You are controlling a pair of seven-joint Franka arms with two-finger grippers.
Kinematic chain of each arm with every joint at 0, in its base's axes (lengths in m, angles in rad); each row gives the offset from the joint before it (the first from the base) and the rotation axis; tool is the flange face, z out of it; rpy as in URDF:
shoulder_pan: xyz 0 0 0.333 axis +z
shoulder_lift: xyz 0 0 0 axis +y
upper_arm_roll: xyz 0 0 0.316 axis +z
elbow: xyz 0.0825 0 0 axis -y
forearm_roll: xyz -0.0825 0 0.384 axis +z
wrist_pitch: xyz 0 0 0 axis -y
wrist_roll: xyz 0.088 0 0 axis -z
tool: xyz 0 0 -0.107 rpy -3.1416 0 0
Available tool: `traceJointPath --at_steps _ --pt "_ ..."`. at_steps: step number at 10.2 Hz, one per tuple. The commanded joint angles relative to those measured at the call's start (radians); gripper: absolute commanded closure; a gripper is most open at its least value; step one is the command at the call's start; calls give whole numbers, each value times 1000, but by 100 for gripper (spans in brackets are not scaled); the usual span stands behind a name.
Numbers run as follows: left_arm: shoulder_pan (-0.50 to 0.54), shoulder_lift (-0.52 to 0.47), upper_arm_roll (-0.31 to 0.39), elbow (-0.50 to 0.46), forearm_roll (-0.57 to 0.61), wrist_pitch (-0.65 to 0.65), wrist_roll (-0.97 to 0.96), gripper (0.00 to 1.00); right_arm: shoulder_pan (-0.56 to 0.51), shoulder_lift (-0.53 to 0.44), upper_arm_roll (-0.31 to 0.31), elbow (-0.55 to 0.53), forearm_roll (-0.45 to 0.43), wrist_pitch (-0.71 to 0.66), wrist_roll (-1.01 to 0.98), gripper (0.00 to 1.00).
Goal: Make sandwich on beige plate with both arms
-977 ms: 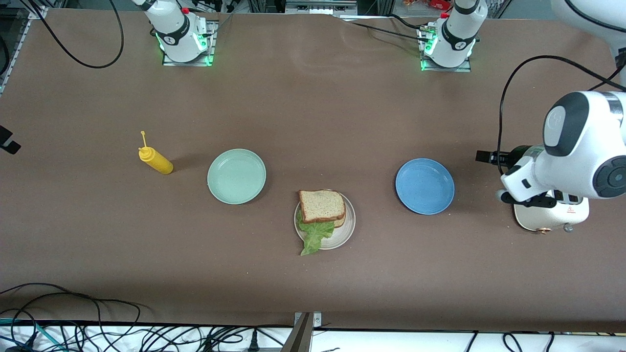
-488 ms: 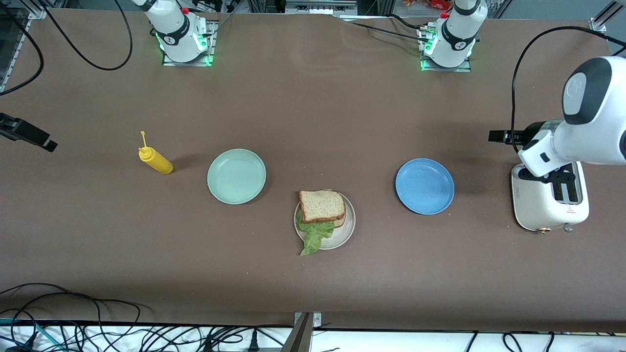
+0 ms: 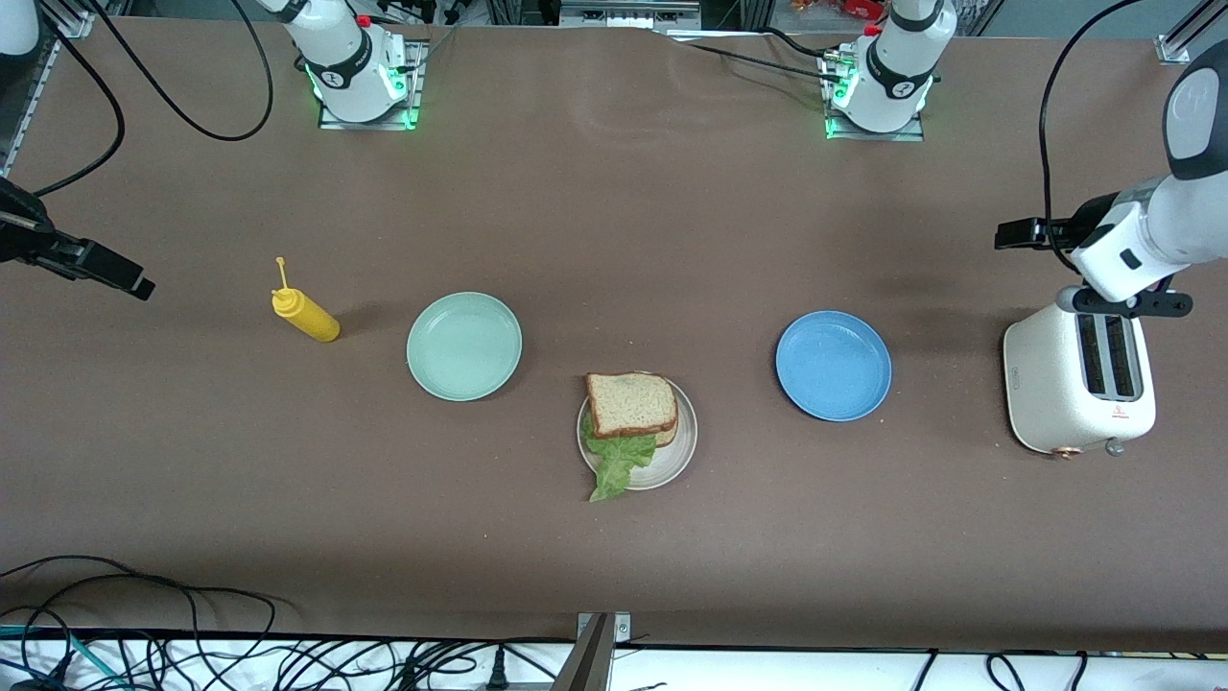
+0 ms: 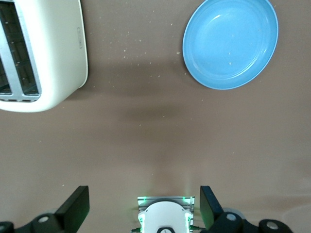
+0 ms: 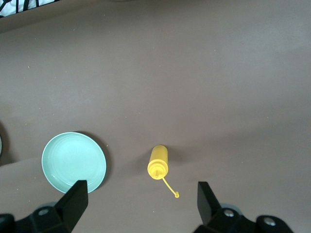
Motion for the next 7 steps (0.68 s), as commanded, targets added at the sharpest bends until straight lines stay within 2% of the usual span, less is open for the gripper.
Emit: traceJointPath --at_steps 1,7 --pt "-1 -26 -24 90 66 -20 -9 0 4 -16 -2 11 -2 -6 14 0" --pt "2 10 -24 197 47 -94 -14 0 4 -6 -3 12 0 7 17 0"
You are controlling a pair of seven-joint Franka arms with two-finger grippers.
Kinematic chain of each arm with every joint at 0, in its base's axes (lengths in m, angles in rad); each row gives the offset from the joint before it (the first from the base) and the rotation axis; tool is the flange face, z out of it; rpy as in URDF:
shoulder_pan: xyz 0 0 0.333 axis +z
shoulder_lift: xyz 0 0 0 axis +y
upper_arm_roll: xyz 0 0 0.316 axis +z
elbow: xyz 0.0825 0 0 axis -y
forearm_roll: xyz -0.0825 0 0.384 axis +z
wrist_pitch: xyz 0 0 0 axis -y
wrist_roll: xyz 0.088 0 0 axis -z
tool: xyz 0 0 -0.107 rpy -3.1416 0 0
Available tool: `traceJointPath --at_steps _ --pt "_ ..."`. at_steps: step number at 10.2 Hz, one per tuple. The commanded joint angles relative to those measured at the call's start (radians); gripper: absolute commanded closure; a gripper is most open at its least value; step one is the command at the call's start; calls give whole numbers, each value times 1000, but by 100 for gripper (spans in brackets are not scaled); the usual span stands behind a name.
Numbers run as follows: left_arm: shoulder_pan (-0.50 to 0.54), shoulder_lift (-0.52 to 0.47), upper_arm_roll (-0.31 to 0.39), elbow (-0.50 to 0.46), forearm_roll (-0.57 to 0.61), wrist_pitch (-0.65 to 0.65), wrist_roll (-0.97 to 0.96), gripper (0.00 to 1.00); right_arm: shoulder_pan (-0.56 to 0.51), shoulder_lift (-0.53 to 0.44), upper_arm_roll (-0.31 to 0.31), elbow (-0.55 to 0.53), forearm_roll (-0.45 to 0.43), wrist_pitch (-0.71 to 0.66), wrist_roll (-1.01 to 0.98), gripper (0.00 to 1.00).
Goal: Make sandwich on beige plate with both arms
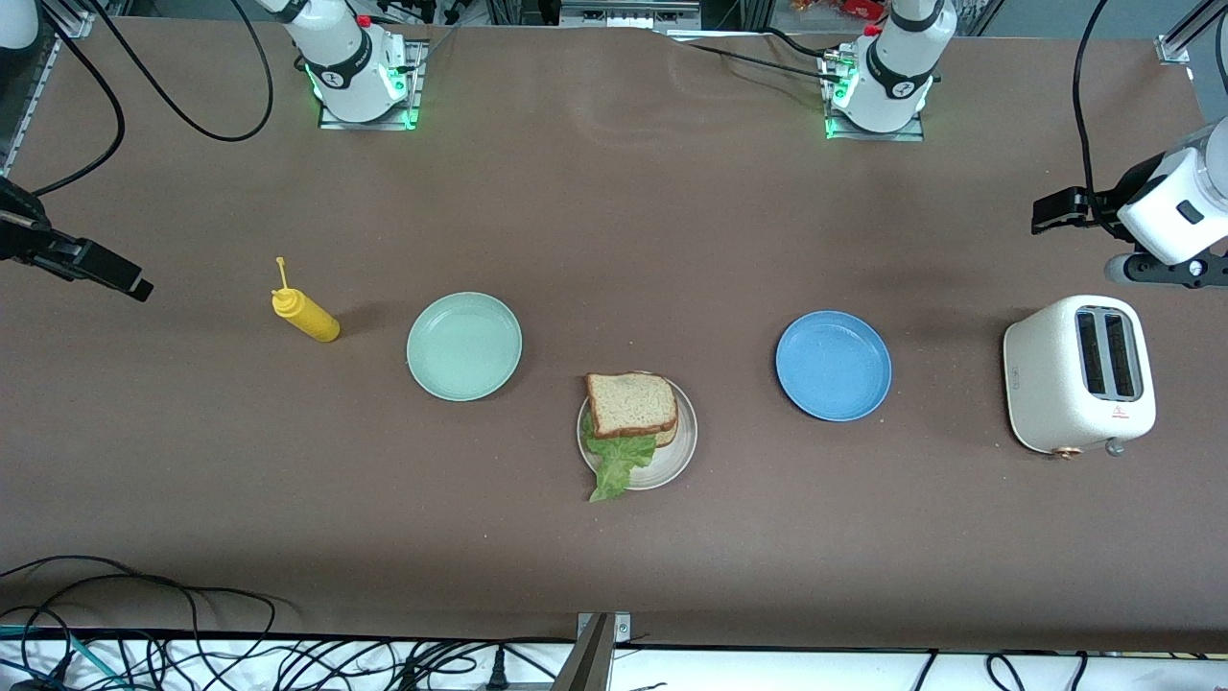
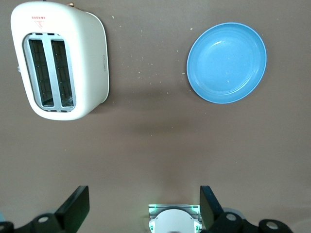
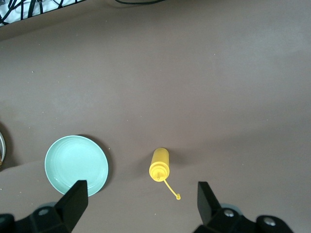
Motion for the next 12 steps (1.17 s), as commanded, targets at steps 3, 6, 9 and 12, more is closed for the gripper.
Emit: traceJointPath --at_steps 3,6,9,12 --pt "13 39 2 89 -70 -60 193 0 5 8 -1 1 1 5 10 0" --pt "39 42 19 112 -61 -57 280 0 5 8 -1 1 1 5 11 0" --pt "47 49 14 124 -58 -56 262 0 5 8 -1 1 1 5 11 0" --pt "46 56 14 126 -63 -42 186 0 5 8 -1 1 2 5 11 0"
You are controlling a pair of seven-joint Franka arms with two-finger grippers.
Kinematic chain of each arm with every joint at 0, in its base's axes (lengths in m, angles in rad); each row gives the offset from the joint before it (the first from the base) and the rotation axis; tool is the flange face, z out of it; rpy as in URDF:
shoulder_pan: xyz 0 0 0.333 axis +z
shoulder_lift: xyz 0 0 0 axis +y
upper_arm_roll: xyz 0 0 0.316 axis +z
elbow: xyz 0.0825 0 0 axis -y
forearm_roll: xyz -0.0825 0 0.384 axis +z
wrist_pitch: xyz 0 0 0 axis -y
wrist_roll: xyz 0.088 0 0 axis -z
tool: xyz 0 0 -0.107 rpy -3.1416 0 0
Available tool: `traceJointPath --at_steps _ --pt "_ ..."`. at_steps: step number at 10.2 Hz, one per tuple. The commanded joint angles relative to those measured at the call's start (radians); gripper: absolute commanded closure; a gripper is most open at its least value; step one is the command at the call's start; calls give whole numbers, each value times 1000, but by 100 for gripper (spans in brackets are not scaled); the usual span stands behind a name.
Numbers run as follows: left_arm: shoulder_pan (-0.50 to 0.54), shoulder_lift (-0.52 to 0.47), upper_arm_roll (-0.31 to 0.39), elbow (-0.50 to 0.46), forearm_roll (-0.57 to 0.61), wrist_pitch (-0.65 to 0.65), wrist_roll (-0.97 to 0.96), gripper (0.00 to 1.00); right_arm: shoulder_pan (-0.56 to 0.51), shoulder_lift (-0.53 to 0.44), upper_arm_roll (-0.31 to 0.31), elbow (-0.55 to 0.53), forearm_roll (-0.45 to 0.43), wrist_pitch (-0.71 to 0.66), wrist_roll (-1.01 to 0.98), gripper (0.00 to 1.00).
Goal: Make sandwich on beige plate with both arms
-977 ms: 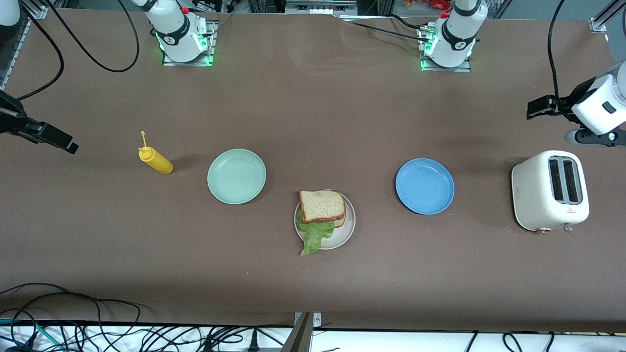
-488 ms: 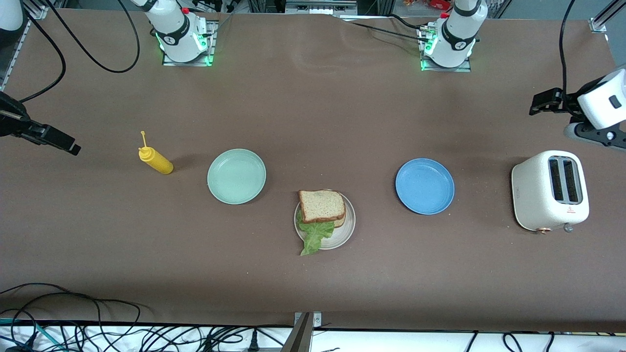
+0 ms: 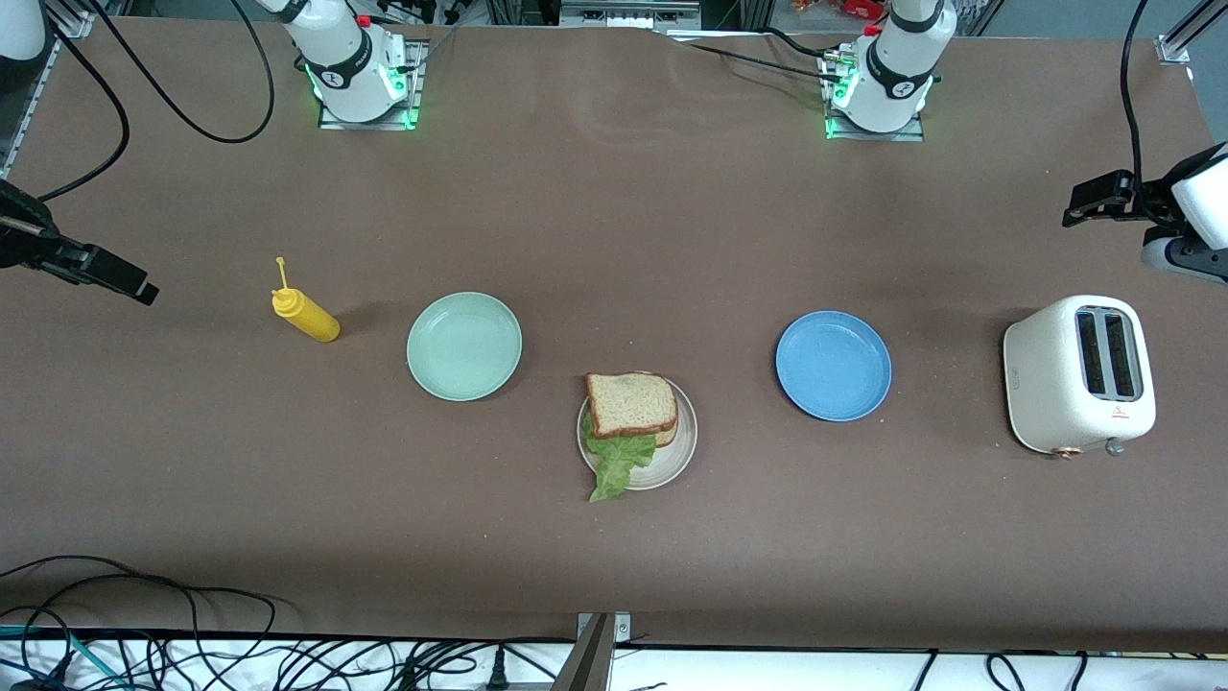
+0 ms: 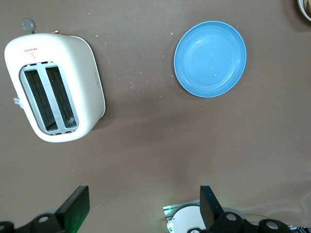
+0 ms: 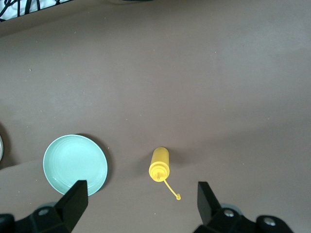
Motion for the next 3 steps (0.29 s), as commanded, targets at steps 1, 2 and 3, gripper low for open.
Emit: traceJointPath --at_steps 1,2,3 --pt "-1 24 -5 39 -19 -5 -62 0 4 -3 -1 1 2 7 11 0" --pt "-1 24 -5 40 -21 8 -63 0 4 -3 -1 1 2 7 11 0" --pt "0 25 -5 40 -27 9 -64 0 2 -3 -1 1 2 22 11 0"
